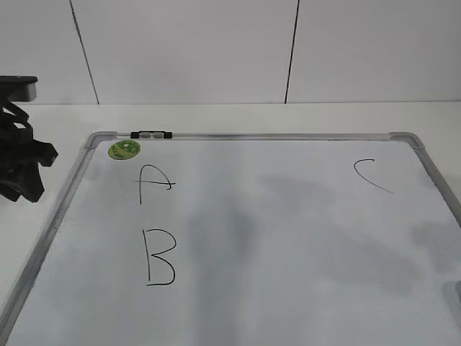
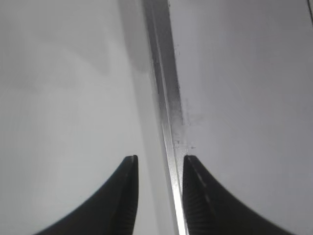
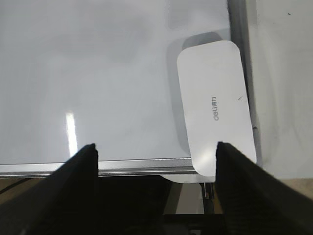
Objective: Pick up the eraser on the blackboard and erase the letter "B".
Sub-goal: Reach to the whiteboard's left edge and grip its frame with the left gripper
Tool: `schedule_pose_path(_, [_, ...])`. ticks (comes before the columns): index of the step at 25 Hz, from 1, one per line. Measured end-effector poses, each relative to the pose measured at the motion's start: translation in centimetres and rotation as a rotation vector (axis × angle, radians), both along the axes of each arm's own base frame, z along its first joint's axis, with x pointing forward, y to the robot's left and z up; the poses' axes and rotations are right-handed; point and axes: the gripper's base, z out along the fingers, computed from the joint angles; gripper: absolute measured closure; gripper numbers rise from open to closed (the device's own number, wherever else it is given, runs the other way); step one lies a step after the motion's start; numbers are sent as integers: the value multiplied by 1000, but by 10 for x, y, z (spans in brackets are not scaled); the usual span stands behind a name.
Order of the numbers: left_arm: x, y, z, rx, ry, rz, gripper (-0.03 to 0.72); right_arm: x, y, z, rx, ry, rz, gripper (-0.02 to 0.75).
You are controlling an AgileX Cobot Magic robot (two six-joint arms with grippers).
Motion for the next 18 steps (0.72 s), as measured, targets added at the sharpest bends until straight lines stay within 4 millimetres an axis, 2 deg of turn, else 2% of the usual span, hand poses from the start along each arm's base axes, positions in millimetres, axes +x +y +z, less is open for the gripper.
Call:
schedule_pose_path(6, [18,-2,-31,11,36,-13,452,0,0,0,0,0,0,166])
schedule_pose_path(14, [27,-4,-56,17,61,-15,452,0,0,0,0,0,0,167])
schedule_pose_path(18, [29,-4,-60,18,63,-16,452,0,0,0,0,0,0,167])
